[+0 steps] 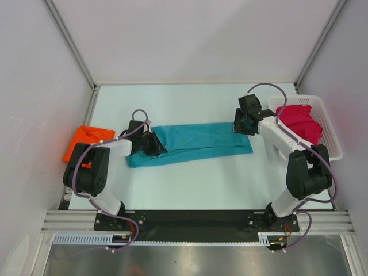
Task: Fold and stack the t-shirts
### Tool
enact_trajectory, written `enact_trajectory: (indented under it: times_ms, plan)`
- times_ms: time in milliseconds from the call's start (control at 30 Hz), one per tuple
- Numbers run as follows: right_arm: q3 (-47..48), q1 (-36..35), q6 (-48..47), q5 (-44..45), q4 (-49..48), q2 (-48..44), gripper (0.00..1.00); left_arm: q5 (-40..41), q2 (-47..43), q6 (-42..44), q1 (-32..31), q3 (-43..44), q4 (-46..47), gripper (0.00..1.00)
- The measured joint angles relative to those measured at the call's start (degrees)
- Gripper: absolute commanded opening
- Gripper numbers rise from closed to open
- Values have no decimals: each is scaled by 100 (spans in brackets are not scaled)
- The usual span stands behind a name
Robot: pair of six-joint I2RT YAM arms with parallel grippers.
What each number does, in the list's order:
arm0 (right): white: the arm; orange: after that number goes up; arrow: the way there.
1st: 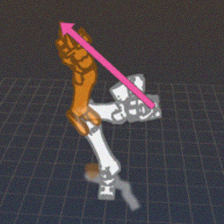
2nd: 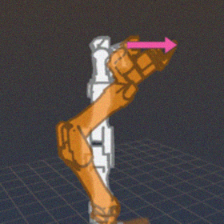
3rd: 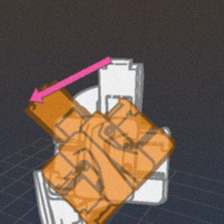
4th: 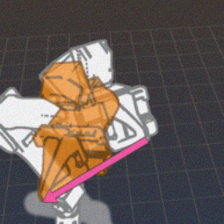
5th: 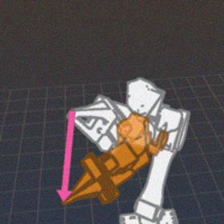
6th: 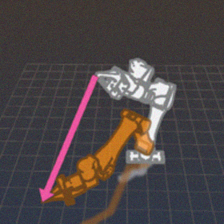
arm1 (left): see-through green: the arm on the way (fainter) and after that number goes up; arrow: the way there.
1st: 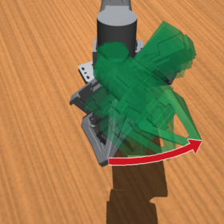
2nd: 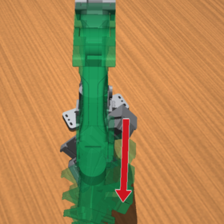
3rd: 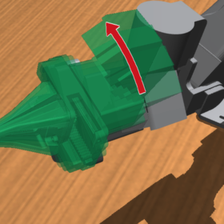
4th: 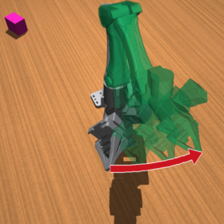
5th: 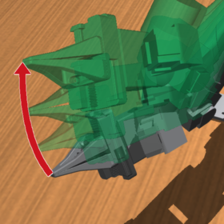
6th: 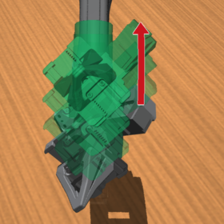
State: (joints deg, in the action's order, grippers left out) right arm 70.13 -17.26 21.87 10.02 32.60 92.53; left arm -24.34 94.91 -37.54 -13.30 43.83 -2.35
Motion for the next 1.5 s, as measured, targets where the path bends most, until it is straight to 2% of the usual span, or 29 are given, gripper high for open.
enact_trajectory:
  times_ms: [533, 1167, 1500]
  plan:
    - [-103, -140, 55, -37, -105, 7, 49, 758, -883, 160, -22, -42, -717, 28]
    - [-103, -181, 48, -33, -116, 271, 49, 879, -1272, 151, -72, -601, -730, 33]
    - [-101, -192, 37, -15, -118, 352, 48, 957, -1880, 153, -74, -855, -734, 34]
